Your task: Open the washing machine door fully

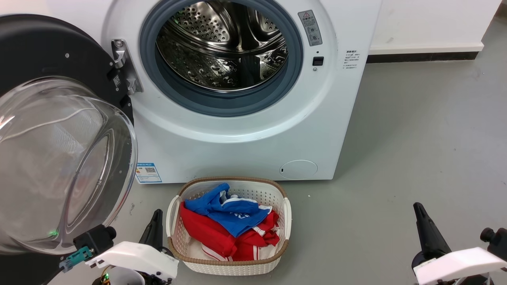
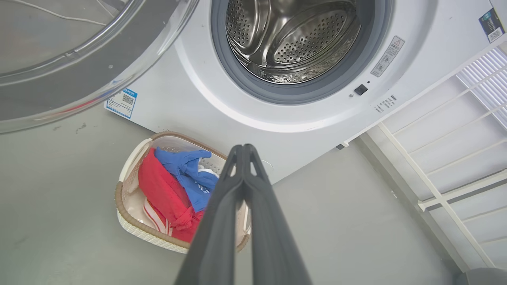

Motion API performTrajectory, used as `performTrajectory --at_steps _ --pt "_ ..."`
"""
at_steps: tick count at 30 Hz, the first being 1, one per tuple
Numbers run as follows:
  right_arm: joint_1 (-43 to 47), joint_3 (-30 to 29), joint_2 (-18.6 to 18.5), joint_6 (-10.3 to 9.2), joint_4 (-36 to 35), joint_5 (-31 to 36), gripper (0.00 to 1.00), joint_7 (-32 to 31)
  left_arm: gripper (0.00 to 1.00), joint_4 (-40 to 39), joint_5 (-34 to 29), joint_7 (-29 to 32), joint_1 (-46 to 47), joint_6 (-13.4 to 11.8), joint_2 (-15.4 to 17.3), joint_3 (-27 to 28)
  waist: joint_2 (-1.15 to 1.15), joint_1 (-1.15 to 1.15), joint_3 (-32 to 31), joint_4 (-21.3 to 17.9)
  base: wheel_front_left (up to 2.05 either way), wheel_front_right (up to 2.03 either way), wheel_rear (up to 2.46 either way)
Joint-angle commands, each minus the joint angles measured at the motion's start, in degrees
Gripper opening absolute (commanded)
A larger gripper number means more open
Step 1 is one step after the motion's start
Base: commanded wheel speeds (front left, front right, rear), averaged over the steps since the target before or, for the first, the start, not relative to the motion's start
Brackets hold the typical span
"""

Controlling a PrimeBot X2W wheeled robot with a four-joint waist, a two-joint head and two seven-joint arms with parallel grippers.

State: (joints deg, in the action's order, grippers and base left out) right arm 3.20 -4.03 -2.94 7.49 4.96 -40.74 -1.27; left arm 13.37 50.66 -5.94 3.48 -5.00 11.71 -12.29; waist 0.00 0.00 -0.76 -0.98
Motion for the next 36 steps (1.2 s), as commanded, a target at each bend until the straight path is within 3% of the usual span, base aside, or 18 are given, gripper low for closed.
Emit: performTrajectory --at_steps 1,36 --pt "-1.8 -0.2 -0.3 0.0 -0.3 -2.3 0.0 -0.2 0.0 -0.6 1.8 0.4 1.6 0.6 -0.2 1.1 0.0 0.0 0.0 0.0 0.0 0.0 0.0" --pt "-5.7 -1.1 -0.3 0.01 4.1 -25.8 0.0 -2.5 0.0 -0.1 21.1 5.8 2.3 6.3 -4.0 9.2 0.0 0.0 0.4 0.4 0.0 0.0 0.0"
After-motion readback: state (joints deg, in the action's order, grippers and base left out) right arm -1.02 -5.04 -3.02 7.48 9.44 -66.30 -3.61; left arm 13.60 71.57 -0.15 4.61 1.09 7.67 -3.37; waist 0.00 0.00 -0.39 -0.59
